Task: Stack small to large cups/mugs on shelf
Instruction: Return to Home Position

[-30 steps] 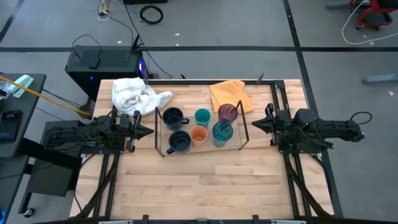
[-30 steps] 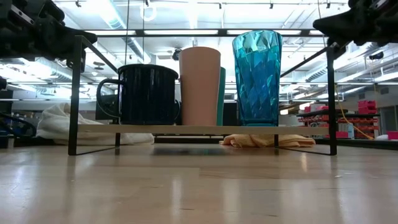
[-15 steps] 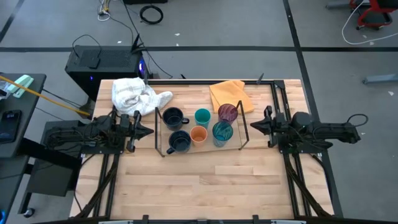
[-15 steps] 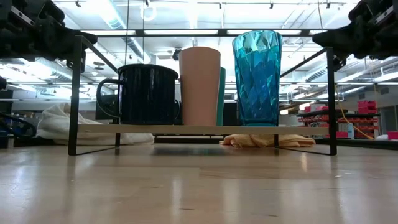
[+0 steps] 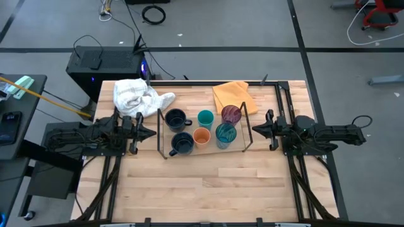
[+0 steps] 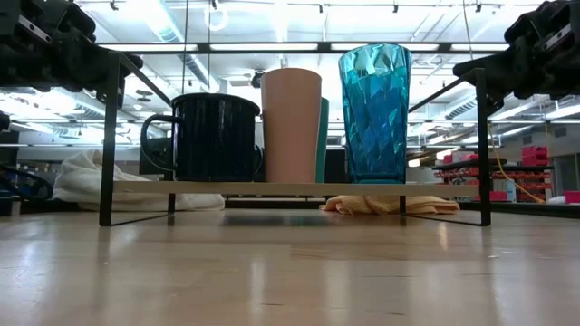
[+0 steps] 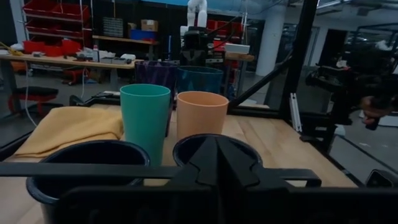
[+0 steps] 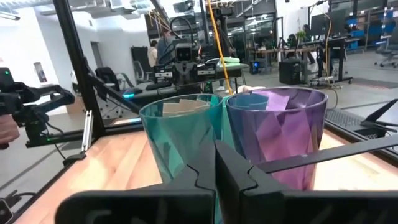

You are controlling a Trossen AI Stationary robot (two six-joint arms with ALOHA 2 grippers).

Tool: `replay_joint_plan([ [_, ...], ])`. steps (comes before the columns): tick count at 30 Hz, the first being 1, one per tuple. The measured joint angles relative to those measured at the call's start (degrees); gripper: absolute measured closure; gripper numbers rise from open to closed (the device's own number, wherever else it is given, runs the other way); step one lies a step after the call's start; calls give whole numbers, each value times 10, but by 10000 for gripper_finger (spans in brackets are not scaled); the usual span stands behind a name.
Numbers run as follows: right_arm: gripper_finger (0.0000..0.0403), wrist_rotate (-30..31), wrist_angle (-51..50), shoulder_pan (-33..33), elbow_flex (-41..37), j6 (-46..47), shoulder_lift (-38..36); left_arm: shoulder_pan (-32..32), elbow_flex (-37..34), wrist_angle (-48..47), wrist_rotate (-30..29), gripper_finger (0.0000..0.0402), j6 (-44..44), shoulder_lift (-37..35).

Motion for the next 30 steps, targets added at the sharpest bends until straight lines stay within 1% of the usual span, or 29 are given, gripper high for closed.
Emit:
replay_joint_plan([
  [4,392,0,1,0,0,4,0,0,0,-1,-8,392,3,0],
  [10,382,2,1,0,0,3,0,0,0,0,-15,396,5,0],
  [14,381,2,1,0,0,24,0,0,0,4,-37,372,13,0],
  [19,381,2,1,0,0,33,0,0,0,5,-40,347,6,0],
  [24,380,2,1,0,0,33,0,0,0,5,-40,335,2,0],
  [30,380,2,1,0,0,33,0,0,0,5,-40,331,1,0],
])
